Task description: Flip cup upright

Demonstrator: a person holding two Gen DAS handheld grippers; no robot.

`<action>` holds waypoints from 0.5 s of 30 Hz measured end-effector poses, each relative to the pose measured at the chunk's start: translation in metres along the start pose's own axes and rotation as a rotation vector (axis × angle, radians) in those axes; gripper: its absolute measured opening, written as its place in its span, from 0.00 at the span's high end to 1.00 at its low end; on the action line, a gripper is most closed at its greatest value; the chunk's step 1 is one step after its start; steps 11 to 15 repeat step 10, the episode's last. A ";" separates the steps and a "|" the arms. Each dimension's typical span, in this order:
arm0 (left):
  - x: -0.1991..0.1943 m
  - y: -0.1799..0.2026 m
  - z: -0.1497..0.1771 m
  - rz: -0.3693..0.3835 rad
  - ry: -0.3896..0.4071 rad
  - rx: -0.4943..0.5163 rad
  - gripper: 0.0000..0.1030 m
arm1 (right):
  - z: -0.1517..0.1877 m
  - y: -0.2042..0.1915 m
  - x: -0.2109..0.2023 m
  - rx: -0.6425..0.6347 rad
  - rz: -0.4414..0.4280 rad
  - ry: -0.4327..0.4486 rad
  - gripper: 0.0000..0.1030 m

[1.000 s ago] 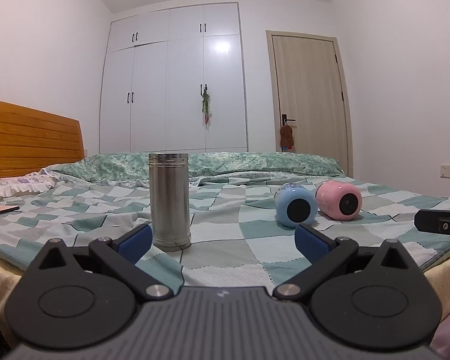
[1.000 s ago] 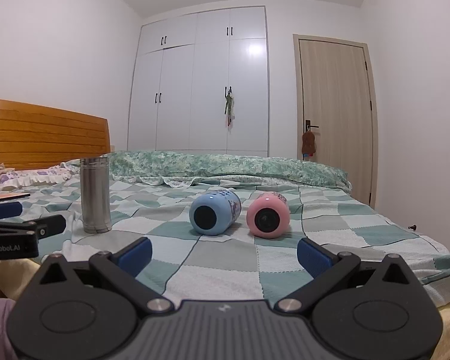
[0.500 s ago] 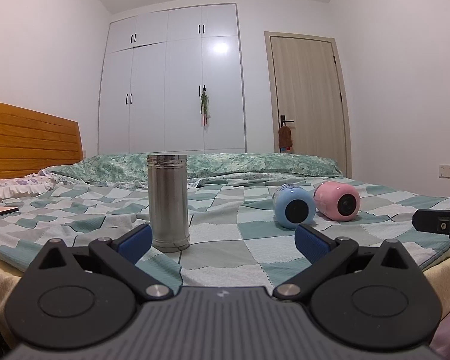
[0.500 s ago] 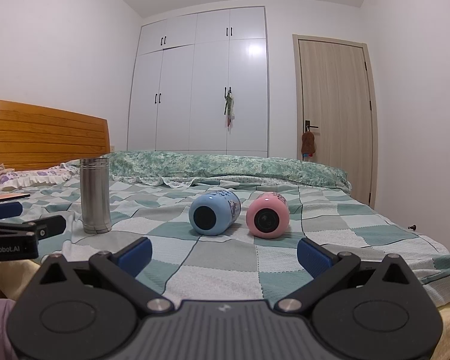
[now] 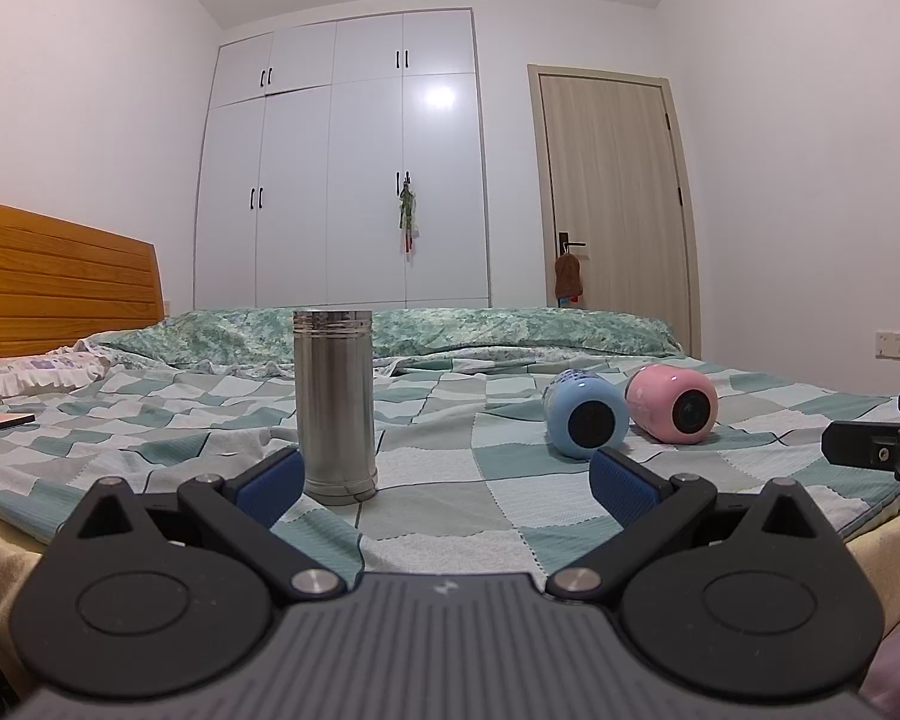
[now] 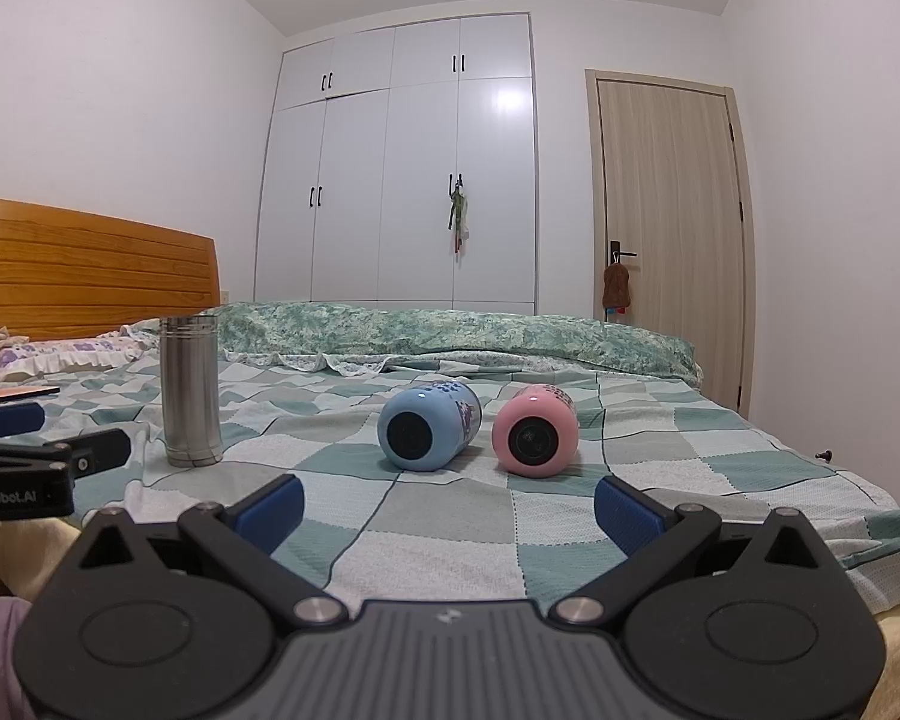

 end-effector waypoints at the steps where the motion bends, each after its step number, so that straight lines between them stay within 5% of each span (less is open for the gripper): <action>1: 0.000 0.000 0.000 -0.001 0.000 0.000 0.00 | 0.000 0.000 0.000 0.000 0.000 0.000 0.00; 15: -0.003 -0.002 0.000 0.022 0.009 -0.005 0.00 | 0.000 0.000 0.000 0.000 0.000 -0.001 0.00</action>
Point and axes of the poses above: each gripper's, at about its wrist camera, not at the fingertips, and x roughly the way its jaws point, y to its right, z to its underside, the point moved 2 cm from there along x, roughly the way its jaws point, and after that the axes turned 4 degrees about -y, right-handed, at the moved point
